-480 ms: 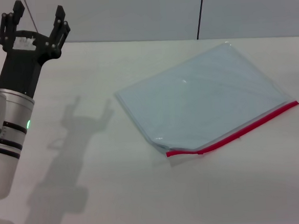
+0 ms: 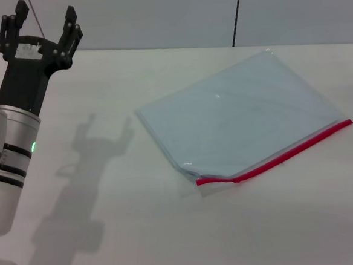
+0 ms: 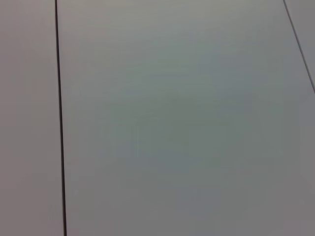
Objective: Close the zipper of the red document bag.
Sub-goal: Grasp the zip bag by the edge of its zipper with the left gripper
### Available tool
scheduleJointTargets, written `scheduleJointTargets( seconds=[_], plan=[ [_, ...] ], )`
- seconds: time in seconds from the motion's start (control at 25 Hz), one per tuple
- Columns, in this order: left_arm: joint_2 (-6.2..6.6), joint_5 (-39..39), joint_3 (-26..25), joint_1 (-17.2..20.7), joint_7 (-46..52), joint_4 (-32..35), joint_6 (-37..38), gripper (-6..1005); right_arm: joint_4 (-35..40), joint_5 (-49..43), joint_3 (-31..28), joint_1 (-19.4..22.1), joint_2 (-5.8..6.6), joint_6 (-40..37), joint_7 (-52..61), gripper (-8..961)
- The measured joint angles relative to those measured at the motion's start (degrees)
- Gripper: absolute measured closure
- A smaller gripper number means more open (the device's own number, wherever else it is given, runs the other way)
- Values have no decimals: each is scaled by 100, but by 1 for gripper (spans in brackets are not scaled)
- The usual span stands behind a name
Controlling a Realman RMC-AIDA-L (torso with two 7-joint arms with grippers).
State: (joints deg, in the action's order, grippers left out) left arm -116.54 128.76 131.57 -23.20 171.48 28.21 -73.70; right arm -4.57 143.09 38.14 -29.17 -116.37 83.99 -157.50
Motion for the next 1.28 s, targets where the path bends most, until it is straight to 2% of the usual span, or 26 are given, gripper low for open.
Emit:
scheduleJointTargets(
  seconds=[0.24,0.36,0.44,0.56,0.84,0.92,1.08,1.16,1.24,1.28],
  plan=[
    [13,-4,39,0,0,47,80,192,0,0,3,-4,0,0,0,71],
    [52,-59,120,1,0,252,413,196,0,0,8,8,0,-2,0,71],
    [104,-67,166,4,0,473,729,199,0,0,9,13,0,-6,0,71],
    [251,-36,297,4,0,781,1163,203,0,0,9,19,0,-6,-5,71],
    [891,5,982,-102,-15,1638,2069,212,0,0,1,18,0,-6,-5,72],
    [1118,118,1065,-134,-22,1968,2475,215,0,0,0,20,0,-6,-5,72],
    [1642,723,1117,-93,-50,2957,3486,221,0,0,0,24,0,-7,-7,71],
    [1847,1083,1113,-59,-53,3462,4064,223,0,0,0,29,1,-6,-11,71],
    [2007,1410,1078,-43,-53,3963,4801,226,0,0,0,32,6,-6,-15,71],
    [2048,1506,1055,-45,-55,4124,5055,227,0,0,0,32,7,-6,-16,71]
  ],
)
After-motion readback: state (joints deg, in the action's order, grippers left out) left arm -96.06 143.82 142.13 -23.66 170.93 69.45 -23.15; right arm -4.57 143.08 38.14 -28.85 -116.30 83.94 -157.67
